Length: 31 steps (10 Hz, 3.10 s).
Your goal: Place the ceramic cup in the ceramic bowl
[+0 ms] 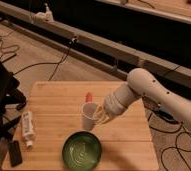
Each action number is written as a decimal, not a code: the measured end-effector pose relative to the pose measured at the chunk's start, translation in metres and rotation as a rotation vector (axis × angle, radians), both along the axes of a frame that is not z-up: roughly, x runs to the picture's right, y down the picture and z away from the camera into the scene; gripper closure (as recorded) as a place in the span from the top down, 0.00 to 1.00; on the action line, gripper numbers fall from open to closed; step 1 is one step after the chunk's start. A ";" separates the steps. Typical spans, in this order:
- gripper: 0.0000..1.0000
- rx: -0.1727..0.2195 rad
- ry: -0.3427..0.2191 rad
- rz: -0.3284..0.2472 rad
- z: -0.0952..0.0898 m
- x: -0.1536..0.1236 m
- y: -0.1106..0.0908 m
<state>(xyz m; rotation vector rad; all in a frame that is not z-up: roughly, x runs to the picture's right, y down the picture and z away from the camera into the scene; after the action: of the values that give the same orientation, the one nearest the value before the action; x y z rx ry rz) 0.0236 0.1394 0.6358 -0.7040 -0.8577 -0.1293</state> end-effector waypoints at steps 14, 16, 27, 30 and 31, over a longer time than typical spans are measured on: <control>0.02 -0.142 -0.072 -0.154 0.023 -0.040 0.098; 0.18 -0.138 -0.051 -0.171 0.038 -0.034 0.107; 0.68 -0.045 0.009 -0.196 0.043 -0.027 0.095; 0.68 -0.046 -0.004 -0.186 0.036 -0.025 0.095; 0.68 -0.047 -0.002 -0.182 0.036 -0.024 0.095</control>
<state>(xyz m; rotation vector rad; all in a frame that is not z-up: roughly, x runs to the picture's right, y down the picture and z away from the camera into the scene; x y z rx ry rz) 0.0001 0.2347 0.6716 -0.8259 -0.8001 -0.2741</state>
